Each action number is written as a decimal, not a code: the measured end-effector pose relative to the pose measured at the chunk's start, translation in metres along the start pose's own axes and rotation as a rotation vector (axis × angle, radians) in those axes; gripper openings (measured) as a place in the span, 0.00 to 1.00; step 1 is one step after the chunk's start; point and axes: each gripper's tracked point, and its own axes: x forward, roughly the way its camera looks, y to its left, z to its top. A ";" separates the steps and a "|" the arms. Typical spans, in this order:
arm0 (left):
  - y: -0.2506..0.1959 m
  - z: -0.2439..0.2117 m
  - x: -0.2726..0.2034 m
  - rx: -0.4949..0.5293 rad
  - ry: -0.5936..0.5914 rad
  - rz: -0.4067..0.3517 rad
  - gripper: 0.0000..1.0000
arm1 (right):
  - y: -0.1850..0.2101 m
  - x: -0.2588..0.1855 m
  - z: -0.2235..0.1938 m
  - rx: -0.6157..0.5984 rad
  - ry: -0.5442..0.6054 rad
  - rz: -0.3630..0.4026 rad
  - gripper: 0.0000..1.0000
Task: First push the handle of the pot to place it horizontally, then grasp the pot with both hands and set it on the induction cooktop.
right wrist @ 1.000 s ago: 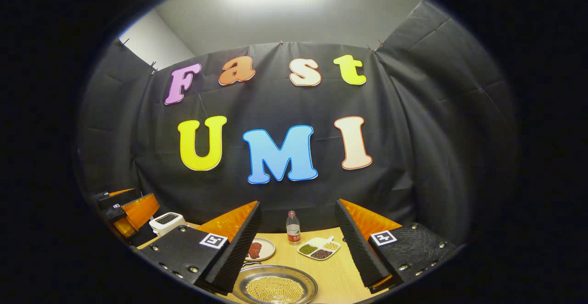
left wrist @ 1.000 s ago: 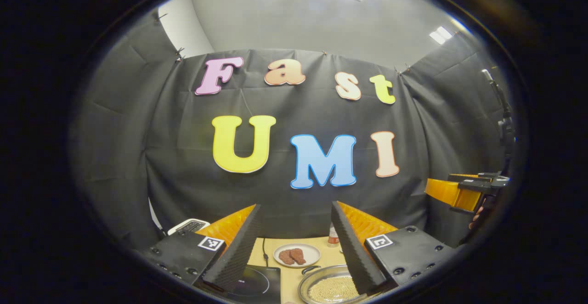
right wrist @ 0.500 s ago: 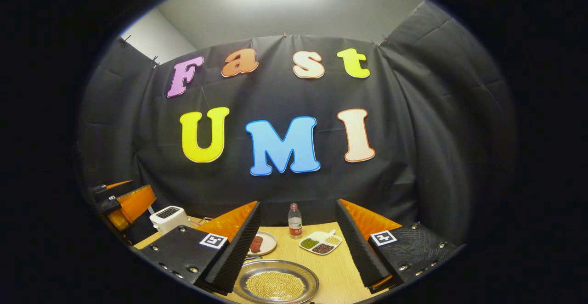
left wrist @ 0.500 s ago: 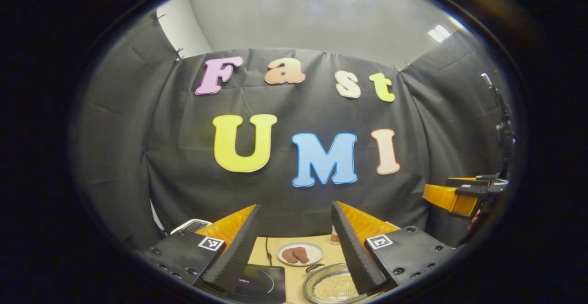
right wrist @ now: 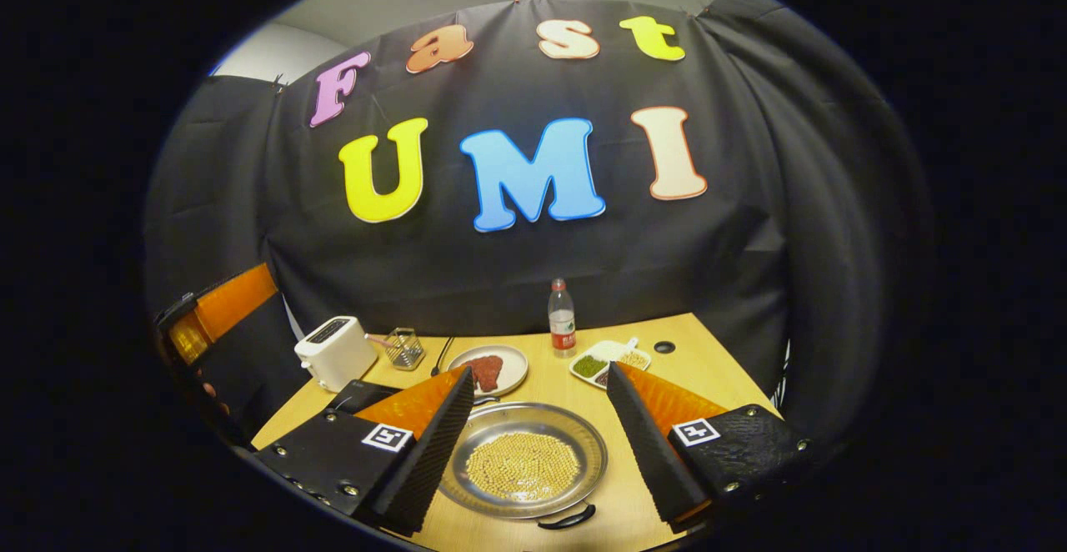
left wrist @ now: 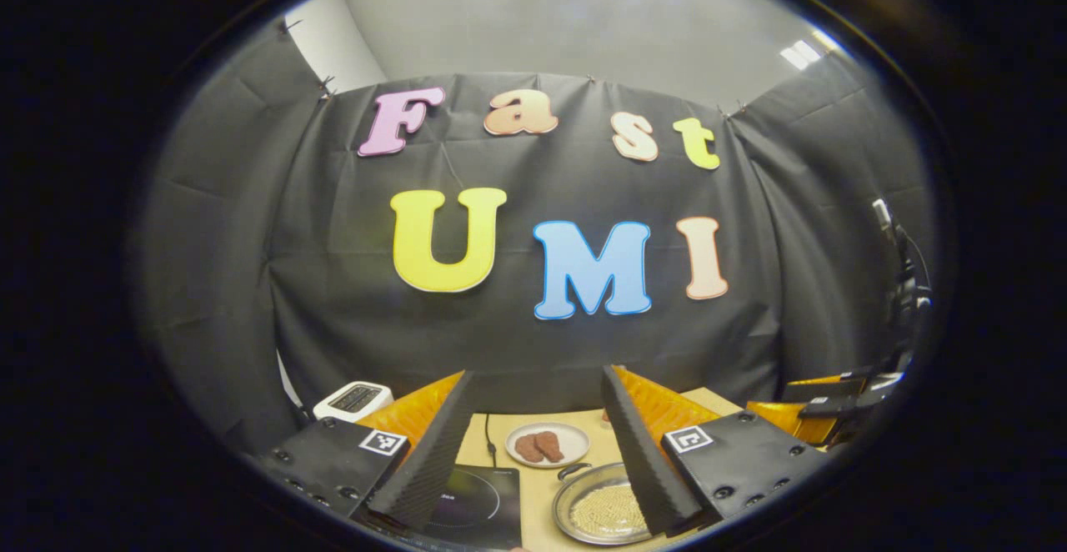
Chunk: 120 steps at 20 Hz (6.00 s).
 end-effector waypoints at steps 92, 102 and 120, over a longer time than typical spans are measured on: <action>-0.043 -0.126 0.020 -0.030 0.312 -0.048 0.95 | -0.164 0.086 -0.219 0.116 0.744 -0.132 0.04; -0.059 -0.210 0.051 -0.060 0.473 -0.088 0.97 | -0.169 0.072 -0.166 0.090 0.487 -0.139 0.97; -0.060 -0.383 0.131 -0.034 0.764 -0.122 0.99 | -0.175 0.146 -0.200 0.063 0.530 -0.183 0.98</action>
